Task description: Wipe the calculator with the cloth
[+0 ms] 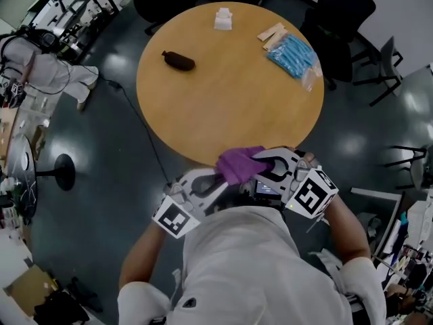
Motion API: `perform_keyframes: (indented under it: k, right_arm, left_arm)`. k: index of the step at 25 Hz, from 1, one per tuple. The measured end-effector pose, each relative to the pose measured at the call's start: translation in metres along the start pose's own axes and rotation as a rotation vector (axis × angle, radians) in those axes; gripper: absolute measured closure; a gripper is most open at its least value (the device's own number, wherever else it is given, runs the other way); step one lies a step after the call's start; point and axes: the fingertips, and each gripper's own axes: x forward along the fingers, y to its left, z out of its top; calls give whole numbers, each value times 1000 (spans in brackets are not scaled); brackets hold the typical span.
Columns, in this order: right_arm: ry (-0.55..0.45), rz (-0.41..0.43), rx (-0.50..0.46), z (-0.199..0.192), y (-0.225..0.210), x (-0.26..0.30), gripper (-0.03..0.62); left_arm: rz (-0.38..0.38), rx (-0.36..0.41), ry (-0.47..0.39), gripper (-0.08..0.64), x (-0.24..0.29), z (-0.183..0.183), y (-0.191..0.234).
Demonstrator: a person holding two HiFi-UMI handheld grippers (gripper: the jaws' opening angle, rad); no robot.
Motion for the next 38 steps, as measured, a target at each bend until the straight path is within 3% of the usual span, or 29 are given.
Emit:
perform_keyframes:
  k: [4,7,12,20,28,35,38]
  right_arm:
    - [-101,-35,101,1,-9,-4,506]
    - [-166,-51,181,2,-13,-6,506]
    - [-239,-63,322,0,-21,-11,506]
    - [-320,-24,450,-12,-20,-9,506]
    - [-280,23,503,-35,2,1,505]
    - [-186,83,527,-64,36,14,506]
    - [-111,79,518,-88,42,16,505]
  left_arm:
    - [7,-61,-64,513,-17,9,11]
    - [61,-260,-74,514,-26,0,19]
    - [92,-312,-175,514,-35,14,31]
    - [126,-308,-289,514,-44,38,51]
    - [169,-288,-359,514,-52,45,65]
    - [189,-285,-336,514,-54,40,68]
    - [199,-167,-218,514,-42,34,58]
